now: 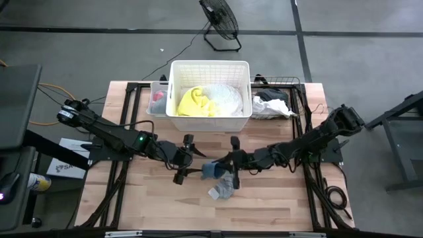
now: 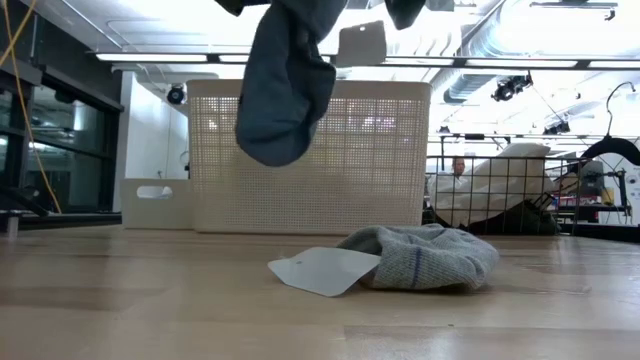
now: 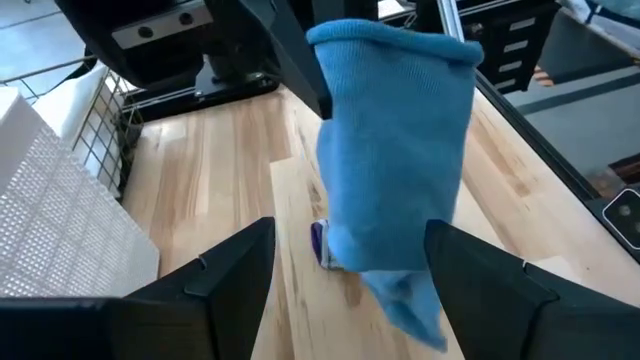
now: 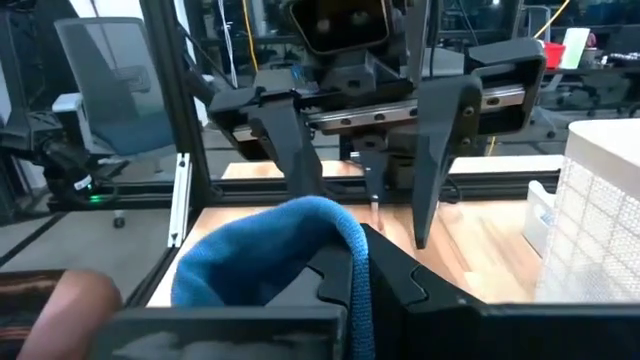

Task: Pick & Place Cloths
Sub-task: Put the blue sock into the white bin

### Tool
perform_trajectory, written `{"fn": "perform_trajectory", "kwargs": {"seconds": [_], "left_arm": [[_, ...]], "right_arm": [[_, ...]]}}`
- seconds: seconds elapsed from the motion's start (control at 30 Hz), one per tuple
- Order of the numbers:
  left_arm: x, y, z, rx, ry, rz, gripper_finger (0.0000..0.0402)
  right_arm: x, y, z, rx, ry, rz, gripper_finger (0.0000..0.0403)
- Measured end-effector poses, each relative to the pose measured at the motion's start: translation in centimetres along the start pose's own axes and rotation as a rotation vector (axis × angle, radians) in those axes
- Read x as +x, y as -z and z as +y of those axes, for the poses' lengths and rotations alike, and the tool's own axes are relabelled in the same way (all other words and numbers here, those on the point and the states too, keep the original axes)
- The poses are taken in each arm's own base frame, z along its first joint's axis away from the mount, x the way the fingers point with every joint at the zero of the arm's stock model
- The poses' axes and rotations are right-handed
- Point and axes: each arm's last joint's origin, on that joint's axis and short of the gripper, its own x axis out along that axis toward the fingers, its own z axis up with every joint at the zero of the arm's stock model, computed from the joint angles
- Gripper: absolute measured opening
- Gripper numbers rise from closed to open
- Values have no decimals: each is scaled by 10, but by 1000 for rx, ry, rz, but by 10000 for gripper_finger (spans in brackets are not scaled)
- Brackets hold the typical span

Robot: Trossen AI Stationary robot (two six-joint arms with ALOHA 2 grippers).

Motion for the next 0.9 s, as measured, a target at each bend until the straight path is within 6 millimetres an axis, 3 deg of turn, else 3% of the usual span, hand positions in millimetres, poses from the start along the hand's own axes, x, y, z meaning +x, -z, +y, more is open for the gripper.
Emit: {"fn": "perform_trajectory", "kwargs": {"seconds": [0.17, 0.53, 0.73, 0.9], "left_arm": [[2, 1, -1, -8, 1, 2, 266], [26, 4, -7, -6, 2, -32, 357], [30, 4, -6, -1, -53, -46, 355], [30, 4, -6, -19, -59, -38, 307]], "right_arm": [[1, -1, -2, -14, 2, -8, 3], [3, -5, -7, -40, -35, -40, 3], [3, -4, -8, -48, -18, -35, 3], [3, -4, -8, -59, -1, -38, 3]]}}
